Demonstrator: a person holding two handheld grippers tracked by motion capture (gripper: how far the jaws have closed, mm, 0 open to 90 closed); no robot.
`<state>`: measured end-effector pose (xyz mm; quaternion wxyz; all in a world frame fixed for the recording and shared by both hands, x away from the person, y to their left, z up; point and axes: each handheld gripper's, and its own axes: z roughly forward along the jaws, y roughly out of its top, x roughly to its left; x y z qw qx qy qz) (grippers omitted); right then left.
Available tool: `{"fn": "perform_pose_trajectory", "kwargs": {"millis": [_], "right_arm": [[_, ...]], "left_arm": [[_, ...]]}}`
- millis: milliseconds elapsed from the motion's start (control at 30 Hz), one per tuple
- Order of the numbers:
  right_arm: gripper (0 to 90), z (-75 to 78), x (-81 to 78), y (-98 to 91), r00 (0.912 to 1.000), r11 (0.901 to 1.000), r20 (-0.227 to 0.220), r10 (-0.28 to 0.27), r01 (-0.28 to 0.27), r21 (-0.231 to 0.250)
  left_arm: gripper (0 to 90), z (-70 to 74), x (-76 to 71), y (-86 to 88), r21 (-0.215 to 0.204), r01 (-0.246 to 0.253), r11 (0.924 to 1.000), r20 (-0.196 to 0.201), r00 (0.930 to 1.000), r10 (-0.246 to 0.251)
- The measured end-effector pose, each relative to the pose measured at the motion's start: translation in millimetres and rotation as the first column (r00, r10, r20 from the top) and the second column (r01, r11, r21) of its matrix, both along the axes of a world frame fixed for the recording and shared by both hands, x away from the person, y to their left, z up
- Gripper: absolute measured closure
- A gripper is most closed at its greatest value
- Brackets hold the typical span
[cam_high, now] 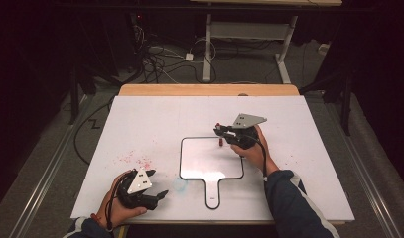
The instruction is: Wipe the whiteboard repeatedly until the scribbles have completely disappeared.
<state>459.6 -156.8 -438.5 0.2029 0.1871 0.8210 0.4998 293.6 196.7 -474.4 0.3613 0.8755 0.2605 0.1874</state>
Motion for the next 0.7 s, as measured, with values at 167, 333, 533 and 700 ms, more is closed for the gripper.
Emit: {"fn": "perform_pose_trajectory", "kwargs": {"millis": [167,333,533,700], "right_arm": [[81.6,1.5,-2.3,-19.3,0.9995,0.9994,0.010,-0.029,0.030,-0.015],[81.6,0.8,-4.5,-29.3,0.9987,0.9987,0.009,-0.050,0.050,-0.002],[81.6,-3.4,-7.6,-16.5,0.9999,0.9994,0.007,-0.008,0.007,0.035],[81.6,-5.5,-8.5,0.6,0.9994,0.9983,0.012,0.033,-0.034,0.048]], "left_arm": [[20.2,-0.2,0.2,-0.1,0.000,0.000,1.0000,-0.003,1.0000,0.000],[20.2,-0.2,0.7,-0.6,0.004,0.000,1.0000,-0.003,1.0000,0.000],[20.2,0.1,0.8,-1.0,0.004,0.002,1.0000,-0.003,1.0000,-0.002],[20.2,-0.1,1.2,-0.8,0.003,0.004,1.0000,-0.003,1.0000,-0.004]]}}
